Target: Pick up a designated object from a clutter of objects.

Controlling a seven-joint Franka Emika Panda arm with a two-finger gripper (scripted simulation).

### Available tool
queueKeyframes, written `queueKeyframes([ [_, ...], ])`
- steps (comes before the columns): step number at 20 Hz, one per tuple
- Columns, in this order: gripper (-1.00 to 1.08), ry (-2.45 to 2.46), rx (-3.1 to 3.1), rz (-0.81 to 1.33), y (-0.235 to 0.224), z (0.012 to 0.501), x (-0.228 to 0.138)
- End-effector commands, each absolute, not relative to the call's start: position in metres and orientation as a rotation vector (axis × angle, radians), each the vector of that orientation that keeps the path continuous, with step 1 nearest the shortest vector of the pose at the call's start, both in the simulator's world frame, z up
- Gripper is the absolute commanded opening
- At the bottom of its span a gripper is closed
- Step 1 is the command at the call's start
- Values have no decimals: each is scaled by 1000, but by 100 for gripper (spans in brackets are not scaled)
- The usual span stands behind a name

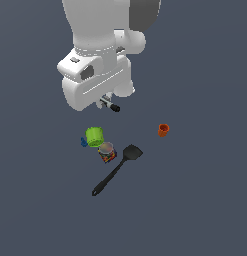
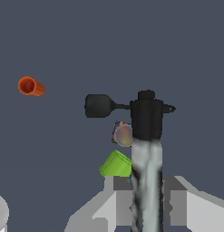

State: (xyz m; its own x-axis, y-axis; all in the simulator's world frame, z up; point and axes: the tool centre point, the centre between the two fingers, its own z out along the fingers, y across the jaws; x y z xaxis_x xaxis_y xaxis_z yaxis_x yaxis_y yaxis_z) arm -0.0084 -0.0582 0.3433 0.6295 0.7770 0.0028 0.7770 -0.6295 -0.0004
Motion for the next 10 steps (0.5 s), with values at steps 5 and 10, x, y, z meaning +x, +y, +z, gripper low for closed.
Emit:
queueKeyframes([
  [5, -100, -1352, -2834, -1, -83, 377, -18],
  [10, -100, -1352, -2835, -1, -91, 386, -20],
])
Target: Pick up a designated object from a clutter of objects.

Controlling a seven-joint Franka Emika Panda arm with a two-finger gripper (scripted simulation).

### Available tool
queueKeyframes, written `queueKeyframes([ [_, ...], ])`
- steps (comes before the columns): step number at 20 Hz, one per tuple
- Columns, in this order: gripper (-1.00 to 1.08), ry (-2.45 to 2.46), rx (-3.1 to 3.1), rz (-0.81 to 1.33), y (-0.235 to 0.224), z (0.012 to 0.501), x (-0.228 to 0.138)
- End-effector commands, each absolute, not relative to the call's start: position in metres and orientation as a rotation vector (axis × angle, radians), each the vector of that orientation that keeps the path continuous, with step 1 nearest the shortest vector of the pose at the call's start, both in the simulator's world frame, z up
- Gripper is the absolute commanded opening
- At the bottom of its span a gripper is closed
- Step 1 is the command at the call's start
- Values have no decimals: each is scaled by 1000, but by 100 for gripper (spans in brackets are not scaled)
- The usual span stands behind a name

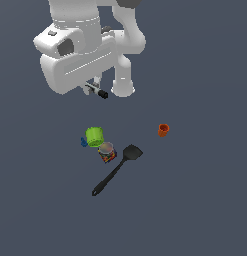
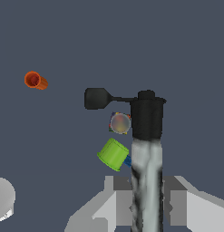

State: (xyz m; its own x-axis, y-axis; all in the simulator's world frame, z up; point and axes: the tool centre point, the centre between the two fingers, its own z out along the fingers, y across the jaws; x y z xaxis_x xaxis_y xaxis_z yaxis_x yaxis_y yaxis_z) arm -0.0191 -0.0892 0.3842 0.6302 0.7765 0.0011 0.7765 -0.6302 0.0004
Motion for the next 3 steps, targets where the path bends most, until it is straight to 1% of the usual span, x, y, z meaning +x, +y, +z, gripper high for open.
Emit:
queueKeyframes([
  [1, -100, -1352, -2836, 0, -91, 387, -19],
  [3, -100, -1352, -2836, 0, -91, 386, -19],
])
